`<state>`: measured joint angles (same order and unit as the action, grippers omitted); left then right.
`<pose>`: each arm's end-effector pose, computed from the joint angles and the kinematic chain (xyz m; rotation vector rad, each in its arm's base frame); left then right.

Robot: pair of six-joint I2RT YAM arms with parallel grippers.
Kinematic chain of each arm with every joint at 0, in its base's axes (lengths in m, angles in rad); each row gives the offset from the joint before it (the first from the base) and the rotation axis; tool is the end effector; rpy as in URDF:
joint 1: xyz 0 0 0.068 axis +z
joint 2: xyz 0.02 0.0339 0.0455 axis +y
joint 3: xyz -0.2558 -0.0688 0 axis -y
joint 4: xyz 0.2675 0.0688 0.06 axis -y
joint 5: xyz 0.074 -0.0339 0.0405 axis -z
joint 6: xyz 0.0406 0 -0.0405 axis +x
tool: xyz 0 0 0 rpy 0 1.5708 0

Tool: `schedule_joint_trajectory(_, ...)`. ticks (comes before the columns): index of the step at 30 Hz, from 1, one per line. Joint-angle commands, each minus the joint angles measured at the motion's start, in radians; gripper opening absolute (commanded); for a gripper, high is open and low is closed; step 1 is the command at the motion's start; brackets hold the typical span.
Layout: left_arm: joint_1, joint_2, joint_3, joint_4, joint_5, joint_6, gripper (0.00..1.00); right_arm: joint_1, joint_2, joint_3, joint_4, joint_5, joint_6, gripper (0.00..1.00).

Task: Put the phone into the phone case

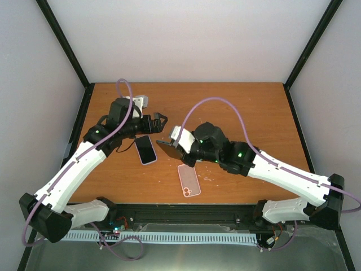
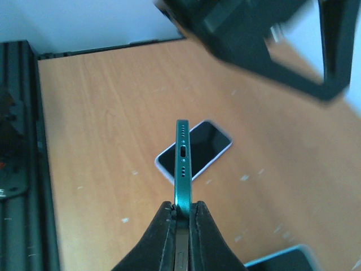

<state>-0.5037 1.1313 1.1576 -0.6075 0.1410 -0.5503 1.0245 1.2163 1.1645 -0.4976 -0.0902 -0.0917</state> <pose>0.2358 -0.1365 0.3493 0.0332 2.2450 -0.7458 0.1522 0.2574 0.3397 -1.2045 1.8250 0.6389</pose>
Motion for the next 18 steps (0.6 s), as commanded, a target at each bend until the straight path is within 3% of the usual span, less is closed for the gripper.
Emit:
schedule_joint_trajectory(1, 0.004, -0.058, -0.055, -0.009, -0.007, -0.042, 0.99, -0.08, -0.006, 0.037, -0.15, -0.201, 0.287, 0.03)
schedule_joint_trajectory(10, 0.004, -0.07, -0.202, 0.092, 0.159, -0.035, 0.91, -0.29, 0.188, 0.072, -0.348, -0.494, 0.356, 0.03)
schedule_joint_trajectory(18, 0.003, -0.071, -0.353, 0.204, 0.298, -0.076, 0.81, -0.399, 0.298, 0.038, -0.314, -0.585, 0.412, 0.03)
